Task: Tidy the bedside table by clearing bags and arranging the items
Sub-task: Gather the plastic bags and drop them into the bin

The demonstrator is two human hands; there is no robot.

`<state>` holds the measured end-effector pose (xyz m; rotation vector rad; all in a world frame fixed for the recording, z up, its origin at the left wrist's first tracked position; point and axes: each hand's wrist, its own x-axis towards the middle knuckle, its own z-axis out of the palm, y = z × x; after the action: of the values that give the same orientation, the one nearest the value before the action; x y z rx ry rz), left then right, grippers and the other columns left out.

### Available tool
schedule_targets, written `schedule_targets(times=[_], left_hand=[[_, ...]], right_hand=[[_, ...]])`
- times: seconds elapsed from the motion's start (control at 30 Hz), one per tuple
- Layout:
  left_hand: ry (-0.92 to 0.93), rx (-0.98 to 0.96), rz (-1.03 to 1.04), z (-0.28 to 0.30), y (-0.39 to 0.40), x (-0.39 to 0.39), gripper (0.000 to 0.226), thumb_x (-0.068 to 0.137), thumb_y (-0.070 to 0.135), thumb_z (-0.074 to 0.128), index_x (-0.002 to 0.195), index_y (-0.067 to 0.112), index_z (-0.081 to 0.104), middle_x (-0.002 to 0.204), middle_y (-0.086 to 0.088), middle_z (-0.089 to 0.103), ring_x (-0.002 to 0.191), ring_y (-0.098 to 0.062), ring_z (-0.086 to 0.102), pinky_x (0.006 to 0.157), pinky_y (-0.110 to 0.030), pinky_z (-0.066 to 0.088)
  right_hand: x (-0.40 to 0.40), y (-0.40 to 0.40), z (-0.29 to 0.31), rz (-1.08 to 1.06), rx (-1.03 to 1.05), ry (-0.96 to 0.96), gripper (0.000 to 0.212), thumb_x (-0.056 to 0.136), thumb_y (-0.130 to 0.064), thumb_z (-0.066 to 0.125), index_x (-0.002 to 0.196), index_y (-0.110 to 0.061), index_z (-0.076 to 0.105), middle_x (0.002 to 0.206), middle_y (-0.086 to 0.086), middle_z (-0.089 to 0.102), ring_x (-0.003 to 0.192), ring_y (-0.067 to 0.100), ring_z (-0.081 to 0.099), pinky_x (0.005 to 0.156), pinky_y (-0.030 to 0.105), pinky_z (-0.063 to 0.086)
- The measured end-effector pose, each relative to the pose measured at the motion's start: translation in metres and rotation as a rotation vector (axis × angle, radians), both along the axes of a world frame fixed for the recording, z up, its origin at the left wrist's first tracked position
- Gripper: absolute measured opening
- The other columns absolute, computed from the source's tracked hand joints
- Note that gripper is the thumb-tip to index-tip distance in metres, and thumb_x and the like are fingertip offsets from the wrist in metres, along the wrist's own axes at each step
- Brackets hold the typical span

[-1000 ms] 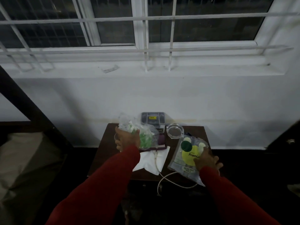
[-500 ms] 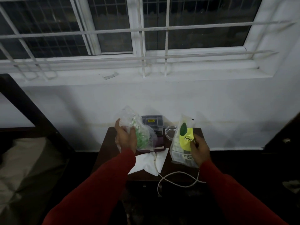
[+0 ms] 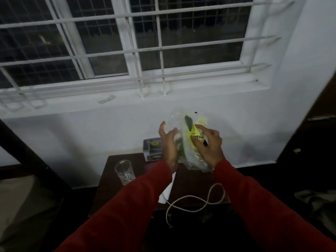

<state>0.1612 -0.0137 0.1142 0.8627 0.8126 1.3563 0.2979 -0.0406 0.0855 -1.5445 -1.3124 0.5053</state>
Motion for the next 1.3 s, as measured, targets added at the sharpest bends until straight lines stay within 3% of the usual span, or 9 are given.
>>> schedule_targets(times=[0.13, 0.27, 0.4, 0.5, 0.6, 0.67, 0.8, 1.0, 1.3], left_hand=[[-0.054, -0.126, -0.259, -0.015, -0.02, 0.051, 0.097, 0.077, 0.051, 0.077, 0.153, 0.039, 0.018, 0.145, -0.007, 0.049, 0.12, -0.023, 0.063, 0.1, -0.046, 0.054], [-0.053, -0.226, -0.35, -0.046, -0.041, 0.104, 0.087, 0.082, -0.003, 0.071, 0.15, 0.032, 0.031, 0.135, -0.019, 0.059, 0.114, -0.038, 0.067, 0.097, -0.057, 0.054], [-0.064, -0.368, -0.479, -0.078, -0.073, 0.146, 0.076, 0.086, -0.009, 0.064, 0.151, 0.017, 0.034, 0.132, -0.021, 0.061, 0.101, -0.035, 0.069, 0.081, -0.047, 0.06], [0.275, -0.374, -0.553, -0.109, -0.089, 0.173, 0.074, 0.094, 0.02, 0.068, 0.155, 0.022, 0.026, 0.146, 0.0, 0.047, 0.125, -0.036, 0.059, 0.098, -0.052, 0.054], [0.699, -0.392, -0.602, -0.147, -0.096, 0.19, 0.094, 0.078, 0.061, 0.058, 0.157, 0.03, 0.019, 0.151, -0.007, 0.047, 0.127, -0.036, 0.058, 0.101, -0.052, 0.052], [0.782, -0.424, -0.603, -0.165, -0.103, 0.195, 0.087, 0.081, 0.061, 0.054, 0.155, 0.029, 0.024, 0.15, -0.012, 0.046, 0.126, -0.036, 0.056, 0.102, -0.05, 0.052], [0.86, -0.38, -0.616, -0.187, -0.116, 0.198, 0.052, 0.098, 0.05, 0.048, 0.143, 0.023, 0.045, 0.142, -0.011, 0.049, 0.124, -0.032, 0.054, 0.104, -0.051, 0.049], [0.925, -0.302, -0.659, -0.193, -0.12, 0.205, 0.04, 0.103, 0.048, 0.039, 0.121, 0.019, 0.06, 0.114, -0.001, 0.053, 0.115, -0.027, 0.058, 0.103, -0.048, 0.049], [0.942, -0.185, -0.617, -0.202, -0.113, 0.205, 0.044, 0.106, 0.04, 0.04, 0.114, 0.007, 0.068, 0.107, -0.01, 0.068, 0.102, -0.023, 0.064, 0.094, -0.041, 0.05]], right_hand=[[0.052, -0.022, 0.005, 0.115, -0.152, 0.042, 0.054, 0.086, -0.048, 0.068, 0.136, -0.047, 0.047, 0.151, -0.006, 0.021, 0.141, 0.012, 0.025, 0.112, 0.032, 0.03], [0.108, -0.051, -0.006, 0.228, -0.314, 0.175, 0.071, 0.072, -0.047, 0.081, 0.135, -0.048, 0.047, 0.143, 0.005, 0.042, 0.128, 0.02, 0.051, 0.098, 0.037, 0.052], [0.152, -0.095, -0.029, 0.204, -0.443, 0.265, 0.069, 0.078, -0.003, 0.075, 0.133, -0.035, 0.046, 0.113, 0.006, 0.06, 0.092, 0.016, 0.063, 0.072, 0.024, 0.055], [0.178, -0.128, -0.064, 0.047, -0.498, 0.288, 0.065, 0.075, 0.018, 0.065, 0.124, -0.023, 0.054, 0.103, 0.008, 0.061, 0.084, 0.017, 0.06, 0.064, 0.022, 0.054], [0.201, -0.159, -0.119, -0.162, -0.637, 0.207, 0.061, 0.07, 0.005, 0.071, 0.113, -0.038, 0.062, 0.117, 0.007, 0.063, 0.101, 0.024, 0.062, 0.08, 0.029, 0.053], [0.209, -0.179, -0.151, -0.245, -0.771, 0.179, 0.057, 0.071, -0.005, 0.07, 0.113, -0.042, 0.065, 0.125, 0.009, 0.062, 0.102, 0.025, 0.062, 0.086, 0.03, 0.052], [0.202, -0.199, -0.199, -0.207, -0.999, 0.096, 0.047, 0.086, -0.006, 0.06, 0.129, -0.025, 0.062, 0.126, 0.01, 0.063, 0.101, 0.022, 0.061, 0.082, 0.022, 0.043], [0.192, -0.177, -0.281, -0.064, -1.234, 0.021, 0.046, 0.097, -0.015, 0.052, 0.142, -0.013, 0.049, 0.148, 0.012, 0.048, 0.133, 0.031, 0.048, 0.111, 0.034, 0.037], [0.195, -0.159, -0.397, -0.057, -1.457, 0.015, 0.058, 0.084, -0.036, 0.057, 0.141, -0.026, 0.048, 0.149, 0.013, 0.044, 0.133, 0.034, 0.047, 0.11, 0.043, 0.042]])
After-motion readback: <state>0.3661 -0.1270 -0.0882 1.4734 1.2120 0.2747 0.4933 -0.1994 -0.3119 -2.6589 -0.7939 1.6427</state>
